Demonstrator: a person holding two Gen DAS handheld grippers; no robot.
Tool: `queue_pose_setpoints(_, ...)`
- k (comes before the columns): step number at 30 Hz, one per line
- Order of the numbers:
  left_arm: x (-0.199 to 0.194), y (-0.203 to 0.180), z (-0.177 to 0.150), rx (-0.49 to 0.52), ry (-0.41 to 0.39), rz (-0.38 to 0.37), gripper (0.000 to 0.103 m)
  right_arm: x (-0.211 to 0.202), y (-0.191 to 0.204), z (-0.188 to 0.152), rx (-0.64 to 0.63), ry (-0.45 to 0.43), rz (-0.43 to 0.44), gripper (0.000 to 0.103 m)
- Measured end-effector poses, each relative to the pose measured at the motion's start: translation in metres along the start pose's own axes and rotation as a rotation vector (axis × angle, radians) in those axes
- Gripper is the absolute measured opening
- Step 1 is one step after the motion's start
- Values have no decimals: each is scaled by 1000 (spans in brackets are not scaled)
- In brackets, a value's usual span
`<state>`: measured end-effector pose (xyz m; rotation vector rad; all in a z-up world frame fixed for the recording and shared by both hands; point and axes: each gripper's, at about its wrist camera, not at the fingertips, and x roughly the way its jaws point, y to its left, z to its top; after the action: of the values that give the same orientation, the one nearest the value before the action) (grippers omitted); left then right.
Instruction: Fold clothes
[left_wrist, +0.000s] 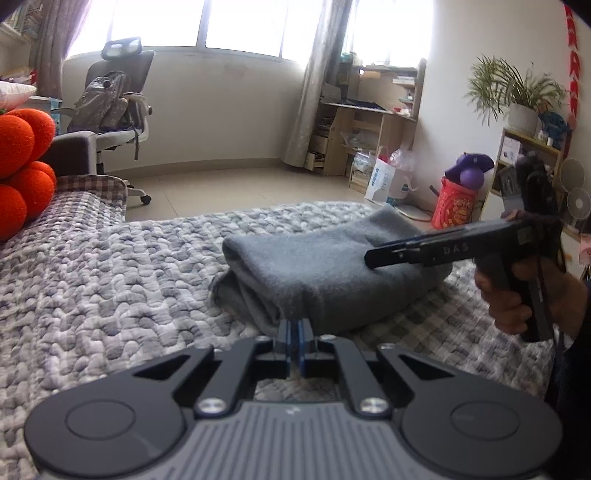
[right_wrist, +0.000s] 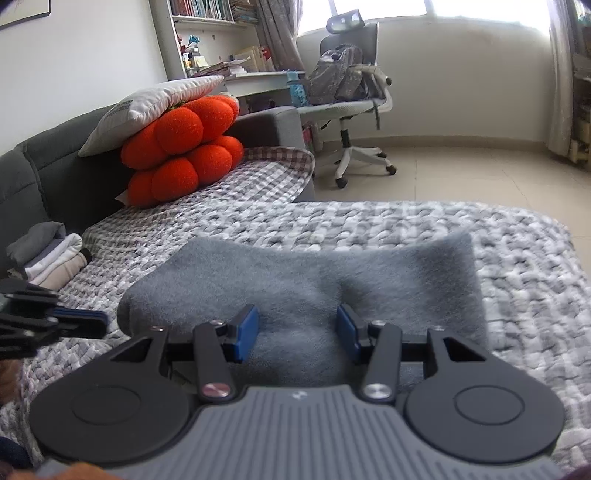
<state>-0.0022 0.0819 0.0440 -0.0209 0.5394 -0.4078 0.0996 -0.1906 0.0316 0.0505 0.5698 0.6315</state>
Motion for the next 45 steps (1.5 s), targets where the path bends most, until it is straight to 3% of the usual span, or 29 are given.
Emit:
queue_pose_setpoints(1, -4, -2, 3, -10, -9, 8, 9, -3, 0, 1, -5, -12, -15, 51)
queue_pose_setpoints(4, -11, -14, 15, -38, -49, 14, 46, -16, -3, 6, -1, -63, -38, 52)
queue_pose_setpoints(9, -2, -46, 38, -38, -102, 23, 67, -23, -9, 4, 27, -65, -26, 52)
queue_pose_setpoints(11, 10, -58, 47, -65, -113, 111, 85, -24, -13, 4, 41, -59, -43, 52)
queue_pose_setpoints(13, 24, -69, 56, -85, -109, 223, 87, -27, -19, 4, 78, -63, -44, 52)
queue_pose_setpoints(16, 45, -77, 66, -124, -89, 357, 102, -29, -26, 4, 112, -62, -39, 52)
queue_pose_setpoints(19, 66, -82, 73, -163, -64, 440, 103, -28, -25, 4, 114, -57, -28, 52)
queue_pose_setpoints(25, 103, -73, 67, -274, -34, 431, 103, -29, -23, 4, 114, -63, 0, 52)
queue_pose_setpoints(29, 122, -68, 36, -265, 74, 488, 103, -18, -18, 2, 72, -4, -28, 53)
queue_pose_setpoints(45, 119, -74, 29, -248, 41, 517, 103, -10, -14, -1, 34, 1, -78, 63)
